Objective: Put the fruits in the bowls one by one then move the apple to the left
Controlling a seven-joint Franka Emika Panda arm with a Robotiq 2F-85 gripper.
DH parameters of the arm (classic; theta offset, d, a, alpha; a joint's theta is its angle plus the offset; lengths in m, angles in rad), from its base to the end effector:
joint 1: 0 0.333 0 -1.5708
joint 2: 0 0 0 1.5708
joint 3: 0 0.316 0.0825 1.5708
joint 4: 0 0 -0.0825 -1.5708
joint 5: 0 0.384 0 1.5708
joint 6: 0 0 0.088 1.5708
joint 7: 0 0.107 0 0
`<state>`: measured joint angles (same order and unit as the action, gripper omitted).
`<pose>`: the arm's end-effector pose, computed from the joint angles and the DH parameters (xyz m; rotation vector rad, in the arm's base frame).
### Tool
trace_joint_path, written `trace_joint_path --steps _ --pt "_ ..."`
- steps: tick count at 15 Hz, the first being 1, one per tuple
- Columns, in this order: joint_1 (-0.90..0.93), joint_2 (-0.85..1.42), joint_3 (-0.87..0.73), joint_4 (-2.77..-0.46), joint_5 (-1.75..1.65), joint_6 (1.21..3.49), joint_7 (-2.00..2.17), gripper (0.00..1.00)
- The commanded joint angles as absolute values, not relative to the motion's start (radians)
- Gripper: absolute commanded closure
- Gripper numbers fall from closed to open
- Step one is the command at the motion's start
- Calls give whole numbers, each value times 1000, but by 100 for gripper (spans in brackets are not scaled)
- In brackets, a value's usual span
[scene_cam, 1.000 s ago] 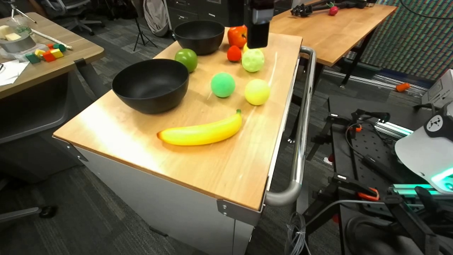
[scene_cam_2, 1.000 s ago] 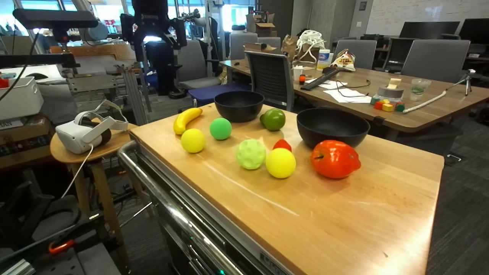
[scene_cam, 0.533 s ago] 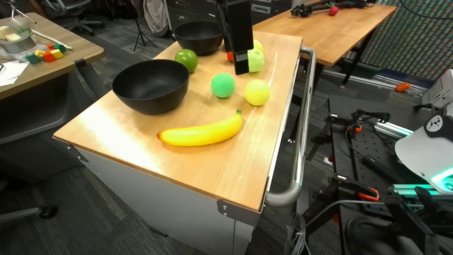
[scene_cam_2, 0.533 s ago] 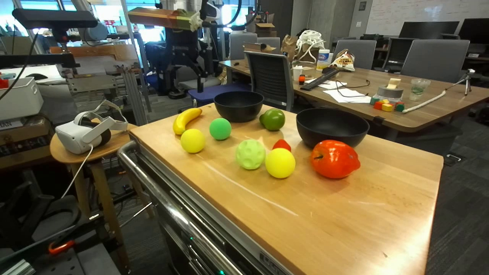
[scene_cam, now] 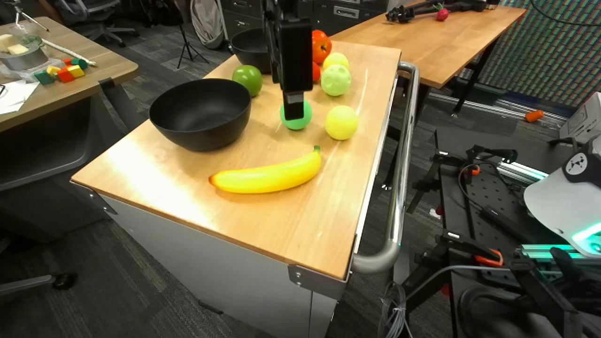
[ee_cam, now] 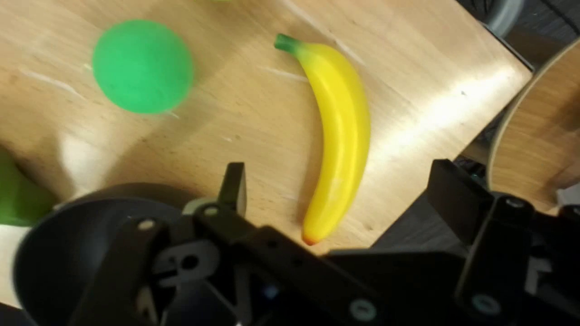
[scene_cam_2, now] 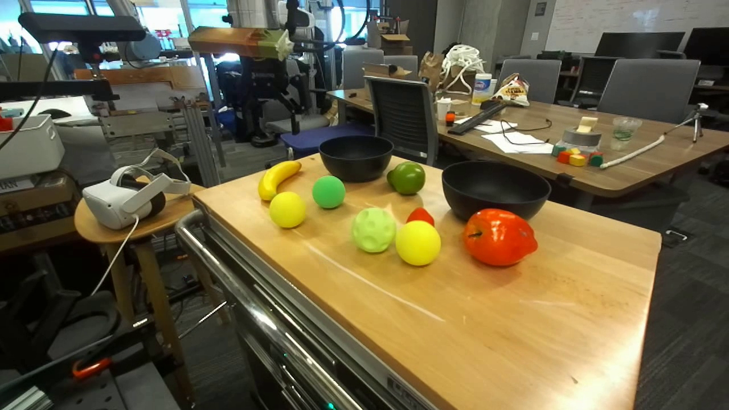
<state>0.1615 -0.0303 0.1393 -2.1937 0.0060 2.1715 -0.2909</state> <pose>0.5026 0.1564 0.3989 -3.0059 -0.9106 -0.0123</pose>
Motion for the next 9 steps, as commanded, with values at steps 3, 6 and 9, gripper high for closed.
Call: trace_joint_path --steps 3,6,9 --pt "181 -56 181 -2306 -330 2281 -182 0" --pt "179 -30 180 -2285 -299 2252 -202 0" --pt "186 -4 185 -2284 -269 2259 -242 0"
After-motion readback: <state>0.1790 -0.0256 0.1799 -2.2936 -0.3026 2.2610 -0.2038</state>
